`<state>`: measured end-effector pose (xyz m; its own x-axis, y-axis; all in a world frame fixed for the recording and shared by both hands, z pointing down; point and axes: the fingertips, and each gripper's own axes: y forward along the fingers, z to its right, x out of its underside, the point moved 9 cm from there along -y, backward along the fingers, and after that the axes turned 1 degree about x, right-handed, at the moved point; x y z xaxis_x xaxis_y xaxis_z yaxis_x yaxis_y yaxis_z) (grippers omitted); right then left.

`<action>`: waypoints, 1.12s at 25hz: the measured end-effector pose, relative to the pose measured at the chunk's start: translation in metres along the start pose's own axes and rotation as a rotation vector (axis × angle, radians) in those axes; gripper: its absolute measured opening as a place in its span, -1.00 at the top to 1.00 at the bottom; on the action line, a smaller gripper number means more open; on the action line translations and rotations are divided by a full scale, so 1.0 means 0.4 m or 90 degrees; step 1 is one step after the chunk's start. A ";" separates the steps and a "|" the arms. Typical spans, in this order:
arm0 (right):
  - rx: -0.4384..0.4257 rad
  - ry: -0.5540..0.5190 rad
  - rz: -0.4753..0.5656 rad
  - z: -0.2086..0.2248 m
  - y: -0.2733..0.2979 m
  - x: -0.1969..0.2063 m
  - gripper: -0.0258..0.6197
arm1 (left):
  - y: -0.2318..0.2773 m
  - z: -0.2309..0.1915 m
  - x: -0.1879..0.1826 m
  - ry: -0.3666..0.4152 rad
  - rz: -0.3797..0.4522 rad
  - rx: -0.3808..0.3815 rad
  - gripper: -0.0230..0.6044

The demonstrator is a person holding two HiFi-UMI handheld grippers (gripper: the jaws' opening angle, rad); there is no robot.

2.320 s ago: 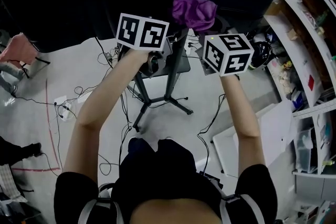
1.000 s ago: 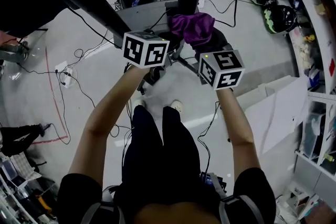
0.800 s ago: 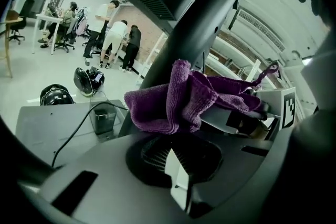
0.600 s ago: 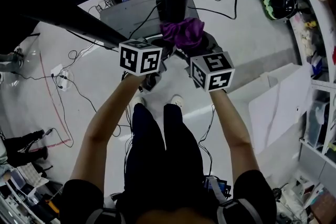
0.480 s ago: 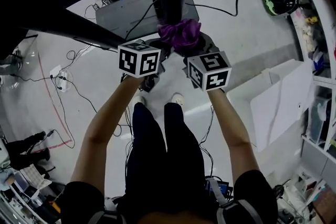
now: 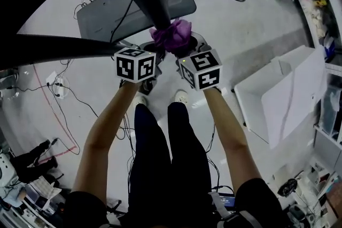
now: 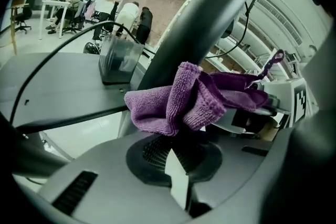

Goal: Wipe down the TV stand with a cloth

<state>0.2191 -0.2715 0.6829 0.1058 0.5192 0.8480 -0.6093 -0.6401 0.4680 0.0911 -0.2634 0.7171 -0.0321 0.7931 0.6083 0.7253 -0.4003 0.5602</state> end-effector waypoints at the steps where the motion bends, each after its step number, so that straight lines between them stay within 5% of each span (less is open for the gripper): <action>1: -0.001 0.000 0.000 0.008 0.007 0.016 0.72 | 0.013 -0.008 0.011 -0.002 -0.002 -0.002 0.91; 16: 0.018 0.033 -0.071 0.128 0.182 0.312 0.72 | 0.249 -0.196 0.200 -0.018 -0.089 -0.026 0.91; 28: 0.016 0.045 -0.116 0.216 0.324 0.537 0.72 | 0.412 -0.347 0.357 -0.058 -0.088 -0.055 0.91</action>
<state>0.2307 -0.2918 0.9471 0.1565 0.6662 0.7292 -0.5653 -0.5450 0.6193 0.1106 -0.2799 0.9744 -0.0624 0.8801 0.4706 0.6558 -0.3193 0.6841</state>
